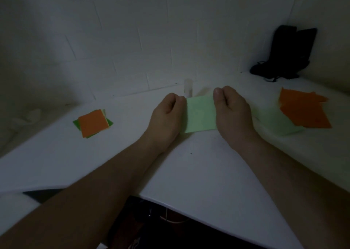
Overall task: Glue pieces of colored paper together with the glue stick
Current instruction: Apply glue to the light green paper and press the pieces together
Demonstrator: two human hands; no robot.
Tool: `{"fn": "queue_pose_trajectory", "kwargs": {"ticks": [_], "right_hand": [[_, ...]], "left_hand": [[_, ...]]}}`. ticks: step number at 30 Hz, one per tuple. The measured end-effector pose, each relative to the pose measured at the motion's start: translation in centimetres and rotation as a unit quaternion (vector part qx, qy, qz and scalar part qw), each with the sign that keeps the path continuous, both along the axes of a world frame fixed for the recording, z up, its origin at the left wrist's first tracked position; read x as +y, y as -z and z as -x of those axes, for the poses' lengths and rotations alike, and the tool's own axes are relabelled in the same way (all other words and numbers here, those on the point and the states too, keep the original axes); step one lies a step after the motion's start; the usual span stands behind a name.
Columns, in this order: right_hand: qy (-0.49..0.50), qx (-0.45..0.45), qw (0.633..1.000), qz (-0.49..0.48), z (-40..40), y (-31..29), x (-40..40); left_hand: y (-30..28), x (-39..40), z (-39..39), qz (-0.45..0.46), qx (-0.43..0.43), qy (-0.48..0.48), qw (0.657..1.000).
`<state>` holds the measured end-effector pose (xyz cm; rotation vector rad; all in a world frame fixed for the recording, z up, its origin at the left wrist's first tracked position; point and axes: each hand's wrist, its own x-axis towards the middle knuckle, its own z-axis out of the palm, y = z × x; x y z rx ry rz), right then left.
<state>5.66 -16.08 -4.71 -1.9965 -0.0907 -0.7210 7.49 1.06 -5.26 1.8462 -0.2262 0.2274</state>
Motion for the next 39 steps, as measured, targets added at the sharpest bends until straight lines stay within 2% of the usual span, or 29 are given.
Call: {"fn": "queue_pose_trajectory", "kwargs": {"ticks": [2, 5, 10, 14, 17, 21, 23, 25, 27, 29, 31, 35, 39], "right_hand": [[0.007, -0.001, 1.000, -0.013, -0.1, 0.2, 0.4], [0.015, -0.001, 1.000, -0.026, -0.1, 0.3, 0.6], [0.020, 0.003, 0.999, -0.041, -0.1, 0.1, 0.6], [-0.071, 0.066, 0.990, -0.106, 0.3, -0.2, 0.3], [-0.158, 0.138, 0.970, -0.125, 0.8, -1.2, -0.6], [-0.218, 0.240, 0.945, -0.035, 1.2, -3.3, -0.9], [-0.224, 0.264, 0.938, 0.012, 1.3, -4.0, 0.3], [-0.218, 0.264, 0.940, 0.011, 1.3, -4.2, 2.2], [-0.194, 0.258, 0.945, -0.044, 0.9, -4.1, 4.2], [-0.173, 0.244, 0.946, -0.124, 0.3, -4.0, 6.2], [-0.166, 0.228, 0.941, -0.189, -0.4, -3.8, 8.3], [-0.184, 0.235, 0.916, -0.268, -1.7, -3.3, 12.7], [-0.172, 0.233, 0.933, -0.216, -2.8, -3.0, 16.2]], "left_hand": [[0.0, 0.0, 0.4, -0.045, -0.044, -0.040, 0.997], [0.0, 0.2, 0.5, -0.067, -0.077, -0.066, 0.993], [-0.3, 0.2, 0.5, -0.054, -0.100, -0.062, 0.992], [-0.8, 0.9, 1.0, -0.013, -0.097, -0.039, 0.994], [-2.1, 2.2, 1.4, 0.000, -0.066, 0.020, 0.998], [-4.0, 5.8, 1.0, -0.109, -0.074, 0.069, 0.989], [-4.2, 7.5, 0.9, -0.123, -0.074, 0.066, 0.987], [-3.9, 8.9, 1.1, -0.088, -0.049, 0.051, 0.994], [-3.7, 10.4, 1.3, 0.019, 0.025, 0.041, 0.999], [-3.8, 12.2, 1.6, 0.152, 0.114, 0.059, 0.980], [-3.8, 13.9, 1.9, 0.236, 0.161, 0.068, 0.956], [-3.3, 16.1, 2.2, 0.217, 0.116, 0.019, 0.969], [-3.0, 18.3, 1.9, 0.188, 0.086, -0.044, 0.977]]}}
